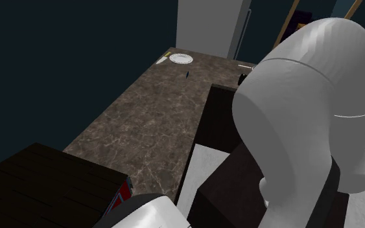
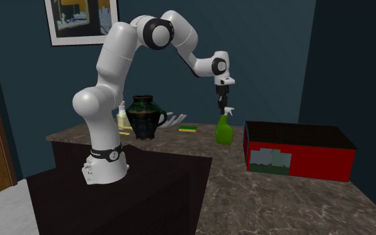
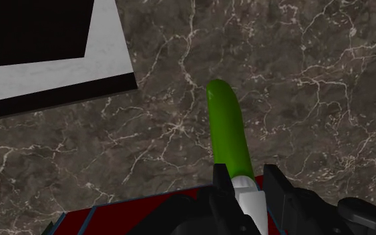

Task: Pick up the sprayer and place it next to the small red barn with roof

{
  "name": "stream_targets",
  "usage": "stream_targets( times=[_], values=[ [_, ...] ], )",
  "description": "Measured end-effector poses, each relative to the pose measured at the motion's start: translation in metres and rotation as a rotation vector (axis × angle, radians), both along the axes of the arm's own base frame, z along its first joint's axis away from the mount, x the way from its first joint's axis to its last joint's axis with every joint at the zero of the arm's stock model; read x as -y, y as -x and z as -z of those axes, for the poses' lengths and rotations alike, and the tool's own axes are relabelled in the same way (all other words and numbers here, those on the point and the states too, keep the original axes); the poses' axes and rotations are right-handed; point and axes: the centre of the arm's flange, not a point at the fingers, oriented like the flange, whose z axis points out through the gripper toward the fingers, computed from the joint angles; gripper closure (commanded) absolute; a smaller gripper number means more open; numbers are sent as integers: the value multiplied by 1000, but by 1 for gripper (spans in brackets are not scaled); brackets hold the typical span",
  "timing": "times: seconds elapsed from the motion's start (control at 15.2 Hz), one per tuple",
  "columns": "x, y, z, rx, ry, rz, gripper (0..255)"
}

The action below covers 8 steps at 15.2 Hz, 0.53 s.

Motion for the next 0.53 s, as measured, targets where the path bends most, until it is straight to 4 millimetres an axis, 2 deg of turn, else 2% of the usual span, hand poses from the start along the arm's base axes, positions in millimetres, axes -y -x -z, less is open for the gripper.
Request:
stream_targets(
  times=[0.26, 0.33, 0.53],
  values=[
    [0, 0, 1, 0, 0, 0, 255],
    [0, 0, 1, 0, 0, 0, 0],
    [0, 0, 1, 0, -1, 0, 0]
  ],
)
